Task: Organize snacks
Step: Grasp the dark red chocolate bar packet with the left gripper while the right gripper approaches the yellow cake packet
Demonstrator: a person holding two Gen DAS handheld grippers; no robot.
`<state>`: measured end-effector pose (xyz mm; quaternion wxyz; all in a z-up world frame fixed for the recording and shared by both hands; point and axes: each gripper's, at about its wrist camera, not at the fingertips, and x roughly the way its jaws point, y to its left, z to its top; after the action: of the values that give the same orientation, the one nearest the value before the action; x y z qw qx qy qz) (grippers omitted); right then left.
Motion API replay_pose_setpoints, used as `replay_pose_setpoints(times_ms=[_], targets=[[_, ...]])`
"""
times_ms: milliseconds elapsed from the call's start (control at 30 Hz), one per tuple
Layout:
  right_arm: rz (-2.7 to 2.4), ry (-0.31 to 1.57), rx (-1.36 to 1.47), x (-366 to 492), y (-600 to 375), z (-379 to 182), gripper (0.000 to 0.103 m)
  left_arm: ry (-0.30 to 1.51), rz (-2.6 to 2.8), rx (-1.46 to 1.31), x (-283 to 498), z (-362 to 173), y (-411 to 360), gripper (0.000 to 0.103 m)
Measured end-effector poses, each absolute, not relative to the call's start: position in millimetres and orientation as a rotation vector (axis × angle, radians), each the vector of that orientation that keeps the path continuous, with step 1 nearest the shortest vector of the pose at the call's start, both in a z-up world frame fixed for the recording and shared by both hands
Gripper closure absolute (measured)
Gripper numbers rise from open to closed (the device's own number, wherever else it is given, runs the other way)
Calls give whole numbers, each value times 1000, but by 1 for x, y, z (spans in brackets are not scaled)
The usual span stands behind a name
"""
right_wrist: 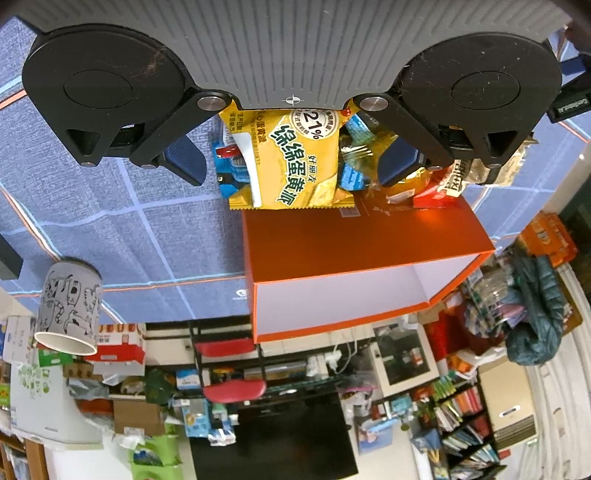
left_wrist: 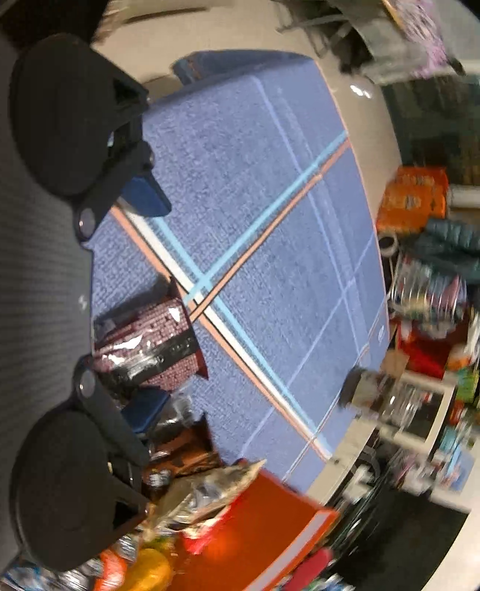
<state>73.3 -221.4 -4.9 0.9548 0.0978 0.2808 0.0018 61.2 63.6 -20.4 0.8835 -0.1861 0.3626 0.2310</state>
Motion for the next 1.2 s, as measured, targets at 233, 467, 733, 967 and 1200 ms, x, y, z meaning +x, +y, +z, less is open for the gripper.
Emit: replay_pose_setpoints(times_ms=[233,467,733,967,1200], targets=[[4,547,226,70,-227,2,10,784,321,-96,62,-9,101,6],[7,541,222,68,-223,3,10,787,-111,-81,72,22,138,2],[3,536,220,66,-228,6,10,782,-702,565,76,-1,143,1],[1,576,179,72,-220,-4,10,810,-891,611,87,-9,150,3],[8,587,125,76,-206,-7,10,857,-806,393,100,-18,153,25]])
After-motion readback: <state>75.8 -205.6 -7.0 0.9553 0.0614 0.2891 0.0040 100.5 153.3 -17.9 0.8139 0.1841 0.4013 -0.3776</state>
